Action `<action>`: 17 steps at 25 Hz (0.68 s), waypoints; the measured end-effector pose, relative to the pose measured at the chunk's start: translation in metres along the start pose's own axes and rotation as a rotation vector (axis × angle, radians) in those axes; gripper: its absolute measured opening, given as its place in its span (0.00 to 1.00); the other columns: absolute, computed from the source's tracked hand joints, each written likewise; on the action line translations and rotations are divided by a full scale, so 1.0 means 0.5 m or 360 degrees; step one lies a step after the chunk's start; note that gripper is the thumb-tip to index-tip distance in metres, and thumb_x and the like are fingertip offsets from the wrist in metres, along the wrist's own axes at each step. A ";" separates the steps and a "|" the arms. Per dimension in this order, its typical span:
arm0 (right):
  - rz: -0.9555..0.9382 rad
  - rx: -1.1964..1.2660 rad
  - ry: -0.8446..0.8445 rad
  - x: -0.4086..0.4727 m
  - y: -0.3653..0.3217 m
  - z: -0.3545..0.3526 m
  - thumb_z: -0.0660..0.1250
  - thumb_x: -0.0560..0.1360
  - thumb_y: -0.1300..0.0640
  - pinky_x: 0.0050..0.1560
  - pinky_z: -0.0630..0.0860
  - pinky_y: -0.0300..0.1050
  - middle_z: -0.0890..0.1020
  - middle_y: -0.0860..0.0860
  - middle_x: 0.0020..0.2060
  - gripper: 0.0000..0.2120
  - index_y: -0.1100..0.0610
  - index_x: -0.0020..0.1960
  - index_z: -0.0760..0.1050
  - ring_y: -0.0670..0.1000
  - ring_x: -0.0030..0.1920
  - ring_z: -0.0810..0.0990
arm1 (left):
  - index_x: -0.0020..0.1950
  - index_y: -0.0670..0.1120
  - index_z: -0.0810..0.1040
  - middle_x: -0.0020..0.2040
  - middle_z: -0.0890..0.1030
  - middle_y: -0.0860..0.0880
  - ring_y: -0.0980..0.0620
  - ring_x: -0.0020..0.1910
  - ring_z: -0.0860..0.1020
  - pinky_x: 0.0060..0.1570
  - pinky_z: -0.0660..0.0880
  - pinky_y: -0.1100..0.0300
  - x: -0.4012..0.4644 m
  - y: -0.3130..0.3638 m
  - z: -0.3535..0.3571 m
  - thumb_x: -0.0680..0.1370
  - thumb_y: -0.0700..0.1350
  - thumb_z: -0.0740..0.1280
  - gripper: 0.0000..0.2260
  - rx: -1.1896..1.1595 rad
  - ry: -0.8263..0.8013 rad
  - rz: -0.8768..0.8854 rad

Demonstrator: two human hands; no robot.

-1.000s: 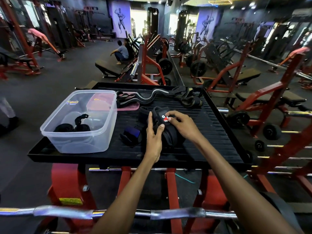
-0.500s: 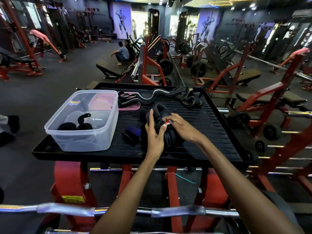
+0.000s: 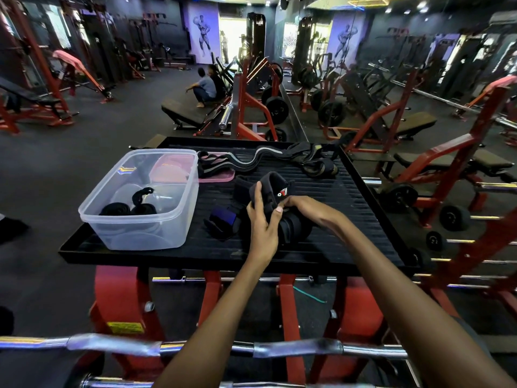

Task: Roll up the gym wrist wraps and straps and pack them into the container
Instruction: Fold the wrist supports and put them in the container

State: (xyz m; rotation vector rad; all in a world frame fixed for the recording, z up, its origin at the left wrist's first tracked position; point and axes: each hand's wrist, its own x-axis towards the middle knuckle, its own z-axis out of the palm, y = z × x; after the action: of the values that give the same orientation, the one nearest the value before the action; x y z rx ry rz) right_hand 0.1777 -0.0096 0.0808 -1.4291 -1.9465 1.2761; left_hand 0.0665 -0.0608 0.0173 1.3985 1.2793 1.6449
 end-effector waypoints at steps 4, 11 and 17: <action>-0.0016 -0.0071 -0.0092 0.010 0.006 -0.003 0.58 0.74 0.59 0.58 0.72 0.53 0.83 0.54 0.47 0.13 0.64 0.47 0.79 0.49 0.47 0.77 | 0.76 0.51 0.50 0.71 0.60 0.42 0.52 0.71 0.61 0.60 0.53 0.84 0.007 -0.015 0.001 0.80 0.42 0.60 0.28 -0.0023 0.0030 -0.0025; 0.0055 0.0365 -0.0117 -0.007 0.032 -0.005 0.58 0.79 0.48 0.53 0.75 0.38 0.83 0.53 0.52 0.18 0.60 0.57 0.80 0.49 0.52 0.82 | 0.69 0.69 0.56 0.70 0.64 0.59 0.59 0.72 0.62 0.73 0.58 0.60 0.021 -0.030 0.001 0.75 0.54 0.62 0.26 -0.0318 -0.0112 -0.0136; -0.0115 0.0505 0.0405 0.022 0.044 -0.004 0.66 0.76 0.50 0.44 0.75 0.40 0.79 0.51 0.50 0.15 0.55 0.59 0.73 0.47 0.47 0.78 | 0.57 0.42 0.75 0.43 0.84 0.47 0.53 0.40 0.83 0.43 0.79 0.61 0.044 0.002 -0.016 0.81 0.47 0.53 0.15 -0.1361 -0.0044 -0.0928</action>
State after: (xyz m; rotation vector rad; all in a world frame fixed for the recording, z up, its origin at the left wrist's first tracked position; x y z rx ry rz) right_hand 0.1863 0.0023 0.0611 -1.2792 -1.5376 1.2375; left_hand 0.0537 -0.0432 0.0262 0.4663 0.6996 1.4575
